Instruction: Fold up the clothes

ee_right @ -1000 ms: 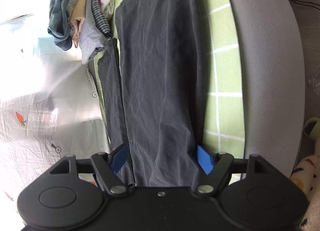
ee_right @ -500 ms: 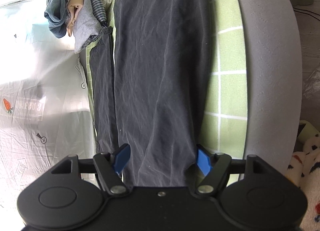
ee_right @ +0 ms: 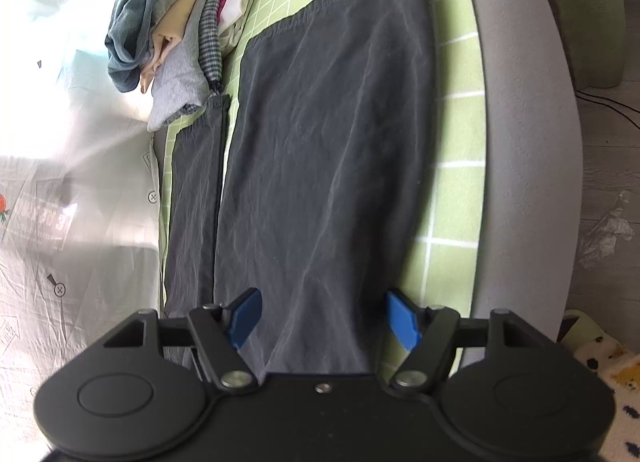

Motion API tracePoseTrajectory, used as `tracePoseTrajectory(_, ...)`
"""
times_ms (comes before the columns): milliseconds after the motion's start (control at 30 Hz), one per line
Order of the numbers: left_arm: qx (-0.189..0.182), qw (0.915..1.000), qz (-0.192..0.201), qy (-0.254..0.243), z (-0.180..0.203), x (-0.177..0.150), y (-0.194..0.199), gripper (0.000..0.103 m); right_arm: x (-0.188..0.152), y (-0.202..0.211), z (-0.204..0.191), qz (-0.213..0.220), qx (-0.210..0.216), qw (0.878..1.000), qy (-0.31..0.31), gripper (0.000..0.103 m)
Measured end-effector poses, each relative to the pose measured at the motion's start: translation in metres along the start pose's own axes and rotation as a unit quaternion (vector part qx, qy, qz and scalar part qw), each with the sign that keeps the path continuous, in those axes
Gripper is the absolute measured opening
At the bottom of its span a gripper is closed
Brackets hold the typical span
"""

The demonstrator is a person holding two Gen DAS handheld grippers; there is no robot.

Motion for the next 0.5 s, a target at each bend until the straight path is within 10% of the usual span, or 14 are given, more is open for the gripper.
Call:
tracePoseTrajectory(300,0.017,0.9996,0.006,0.023,-0.005,0.006,-0.004,0.023,0.02,0.001,0.005,0.044,0.013,0.998,-0.036,0.066)
tracePoseTrajectory(500,0.013,0.9992,-0.004,0.037,-0.005,0.008,-0.007,0.018,0.03,-0.005,0.003,0.055,0.009,0.998,-0.02,0.047)
Point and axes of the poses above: each gripper's, at about its wrist camera, not at the fingertips, and y roughly against the way its jaws point, z to its right, x to its top, the point moved 2 cm from there along -y, roughly the way its jaws point, and after that the axes turned 6 degrees about z, right-handed, at the moved point
